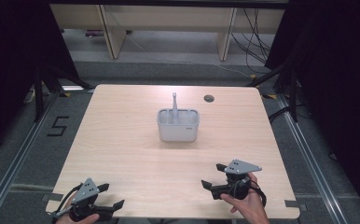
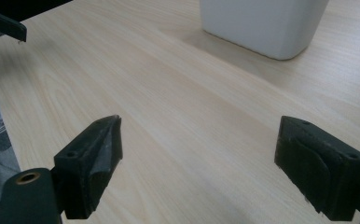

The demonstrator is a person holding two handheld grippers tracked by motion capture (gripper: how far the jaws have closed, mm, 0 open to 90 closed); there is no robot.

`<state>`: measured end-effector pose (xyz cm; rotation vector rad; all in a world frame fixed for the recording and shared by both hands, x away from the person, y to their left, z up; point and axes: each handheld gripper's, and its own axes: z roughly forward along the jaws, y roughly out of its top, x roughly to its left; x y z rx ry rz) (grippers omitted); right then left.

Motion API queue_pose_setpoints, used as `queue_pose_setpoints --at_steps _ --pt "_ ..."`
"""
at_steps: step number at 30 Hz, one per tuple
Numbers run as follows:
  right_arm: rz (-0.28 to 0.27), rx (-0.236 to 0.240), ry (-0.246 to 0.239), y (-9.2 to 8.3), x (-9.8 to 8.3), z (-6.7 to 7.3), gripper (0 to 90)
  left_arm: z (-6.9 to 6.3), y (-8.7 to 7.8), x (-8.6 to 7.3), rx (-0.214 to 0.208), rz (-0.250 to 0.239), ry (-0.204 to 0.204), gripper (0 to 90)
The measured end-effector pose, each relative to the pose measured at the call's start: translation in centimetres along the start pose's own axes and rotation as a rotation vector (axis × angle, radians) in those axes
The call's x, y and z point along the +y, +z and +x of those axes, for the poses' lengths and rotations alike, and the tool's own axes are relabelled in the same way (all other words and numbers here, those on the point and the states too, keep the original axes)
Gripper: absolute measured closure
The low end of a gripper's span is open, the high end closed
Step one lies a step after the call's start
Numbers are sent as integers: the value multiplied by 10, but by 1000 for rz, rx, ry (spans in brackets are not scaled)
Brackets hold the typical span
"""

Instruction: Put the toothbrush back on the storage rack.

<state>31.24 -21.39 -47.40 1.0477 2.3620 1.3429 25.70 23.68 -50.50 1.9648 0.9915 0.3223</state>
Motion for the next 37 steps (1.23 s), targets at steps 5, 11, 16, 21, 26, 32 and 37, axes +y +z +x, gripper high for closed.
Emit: queue_pose_setpoints --at_steps 5,11,16,21,26,32,37 --pt "6 2 -29 -1 -5 -2 158 0 0 0 0 -1 -1 148" --pt "20 -20 -33 -5 -12 -3 158 0 0 0 2 2 0 149" --pt "31 -18 -27 -8 -15 -4 158 0 0 0 2 2 1 149" --pt "39 -14 9 -9 -18 -3 158 0 0 0 0 2 1 149" --pt "29 -14 -21 -8 -19 -6 158 0 0 0 3 2 0 149" --pt "36 -10 -23 -8 -19 -5 158 0 0 0 3 2 -3 148" --pt "28 -16 -30 -8 -19 -5 158 1 -1 0 5 11 8 149"
